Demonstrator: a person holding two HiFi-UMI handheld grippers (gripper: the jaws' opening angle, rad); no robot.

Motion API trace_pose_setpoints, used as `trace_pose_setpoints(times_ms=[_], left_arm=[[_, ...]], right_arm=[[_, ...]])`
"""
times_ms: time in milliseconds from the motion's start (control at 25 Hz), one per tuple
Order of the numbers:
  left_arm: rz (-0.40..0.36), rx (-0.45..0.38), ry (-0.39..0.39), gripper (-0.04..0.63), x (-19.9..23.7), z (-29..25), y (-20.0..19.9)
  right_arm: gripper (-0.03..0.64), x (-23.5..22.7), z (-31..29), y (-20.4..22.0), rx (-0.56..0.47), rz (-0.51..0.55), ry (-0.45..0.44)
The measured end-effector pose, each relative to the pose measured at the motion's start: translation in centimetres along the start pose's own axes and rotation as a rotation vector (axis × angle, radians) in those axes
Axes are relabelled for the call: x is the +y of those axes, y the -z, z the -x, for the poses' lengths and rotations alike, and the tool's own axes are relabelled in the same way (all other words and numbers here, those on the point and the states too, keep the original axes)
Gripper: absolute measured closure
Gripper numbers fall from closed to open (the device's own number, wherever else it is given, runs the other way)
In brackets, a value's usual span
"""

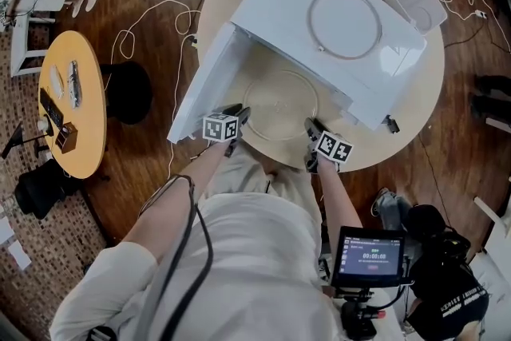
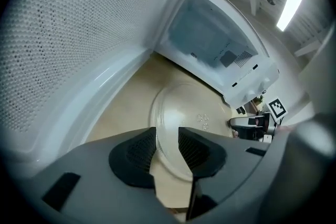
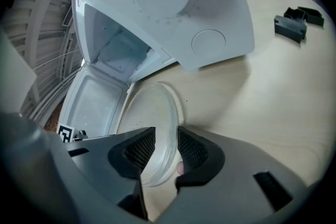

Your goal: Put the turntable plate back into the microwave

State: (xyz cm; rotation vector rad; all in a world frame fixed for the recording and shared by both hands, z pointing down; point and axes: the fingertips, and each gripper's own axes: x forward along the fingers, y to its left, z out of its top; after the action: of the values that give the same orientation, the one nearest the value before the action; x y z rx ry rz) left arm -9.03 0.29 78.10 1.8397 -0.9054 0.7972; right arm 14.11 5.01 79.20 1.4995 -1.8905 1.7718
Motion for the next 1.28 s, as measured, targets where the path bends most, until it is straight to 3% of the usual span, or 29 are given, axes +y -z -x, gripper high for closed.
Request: trace_pose_setpoints(times_ms=[320, 480, 600, 1040, 1280], left_arm=[[0.014, 0.023, 0.02, 0.477, 0.0, -0.5, 0.8], [0.042, 0.022, 0.028, 0.477, 0.0, -0.5, 0.9], [0.059, 0.018, 0.03, 0.477, 0.0, -0.5, 0.9], [0.126, 0.013, -0.003, 0.477, 0.6, 1.1, 3.7], [0.19, 0.004, 0.05, 0.477, -0.2, 1.2, 5.3]], right_arm=[[0.487, 0.1, -0.4, -0.1, -0.033, -0.148, -0.046], [0.56, -0.9, -0.3, 0.0, -0.037, -0.25, -0.041], [0.566, -1.0, -0.3, 0.0, -0.028, -0.32, -0.071], [0.575, -0.4, 0.4, 1.2, -0.032, -0.385, -0.076], [0.575, -0.2, 0.6, 1.4, -0.028, -0.407, -0.08]])
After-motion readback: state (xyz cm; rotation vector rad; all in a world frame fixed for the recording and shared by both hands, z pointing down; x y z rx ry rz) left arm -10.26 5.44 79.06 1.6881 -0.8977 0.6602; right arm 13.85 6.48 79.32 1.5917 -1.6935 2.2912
